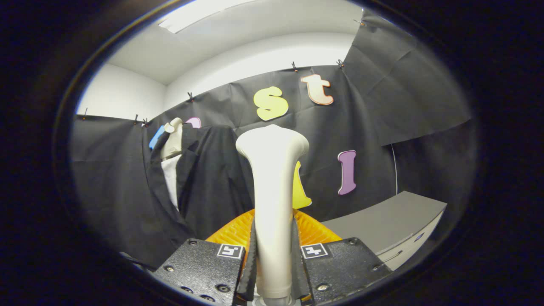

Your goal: Iron the clothes twice with a garment steamer, once on the left side and once on the right side.

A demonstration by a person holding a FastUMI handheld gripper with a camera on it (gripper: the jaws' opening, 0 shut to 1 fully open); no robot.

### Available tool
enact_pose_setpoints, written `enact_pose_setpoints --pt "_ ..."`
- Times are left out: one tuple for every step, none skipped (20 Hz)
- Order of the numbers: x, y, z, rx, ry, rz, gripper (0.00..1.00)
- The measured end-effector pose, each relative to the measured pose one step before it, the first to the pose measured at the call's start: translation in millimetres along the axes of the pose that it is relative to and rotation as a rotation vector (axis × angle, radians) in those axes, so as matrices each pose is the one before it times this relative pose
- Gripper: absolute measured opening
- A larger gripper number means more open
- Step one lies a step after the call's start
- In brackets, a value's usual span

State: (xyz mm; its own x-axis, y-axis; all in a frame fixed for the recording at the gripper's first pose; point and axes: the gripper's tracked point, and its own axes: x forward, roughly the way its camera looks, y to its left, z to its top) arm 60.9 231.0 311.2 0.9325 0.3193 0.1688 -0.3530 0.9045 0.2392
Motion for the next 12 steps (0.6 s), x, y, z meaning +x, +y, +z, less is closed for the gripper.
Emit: enact_pose_setpoints --pt "-4.1 12.87 3.25 -0.00593 -0.01459 -0.00118 0.36" --pt "-5.85 11.48 3.69 -0.01062 -0.0191 0.00184 0.36" --pt "-3.2 12.25 5.99 -0.01253 -0.02315 0.00721 0.36" --pt "-4.12 13.15 5.71 -0.01287 -0.0265 0.01197 0.36" --pt "-1.36 13.66 9.06 -0.01619 -0.0309 0.01381 0.36" --pt "2.7 10.1 5.9 -0.02165 -0.02298 0.00742 0.36" --pt "3.0 9.3 6.51 -0.0205 -0.02282 0.00601 0.36" --pt "5.75 10.51 2.58 -0.02133 -0.01248 0.00914 0.36" --pt "5.61 9.31 -0.17 -0.01495 -0.00105 0.00971 0.36" --pt "5.51 10.25 0.07 -0.00394 -0.00971 0.01588 0.36" --pt "6.43 8.94 -0.07 -0.01156 -0.00882 0.00957 0.36" --pt "6.61 5.68 -1.15 -0.00908 -0.00212 0.00745 0.36"
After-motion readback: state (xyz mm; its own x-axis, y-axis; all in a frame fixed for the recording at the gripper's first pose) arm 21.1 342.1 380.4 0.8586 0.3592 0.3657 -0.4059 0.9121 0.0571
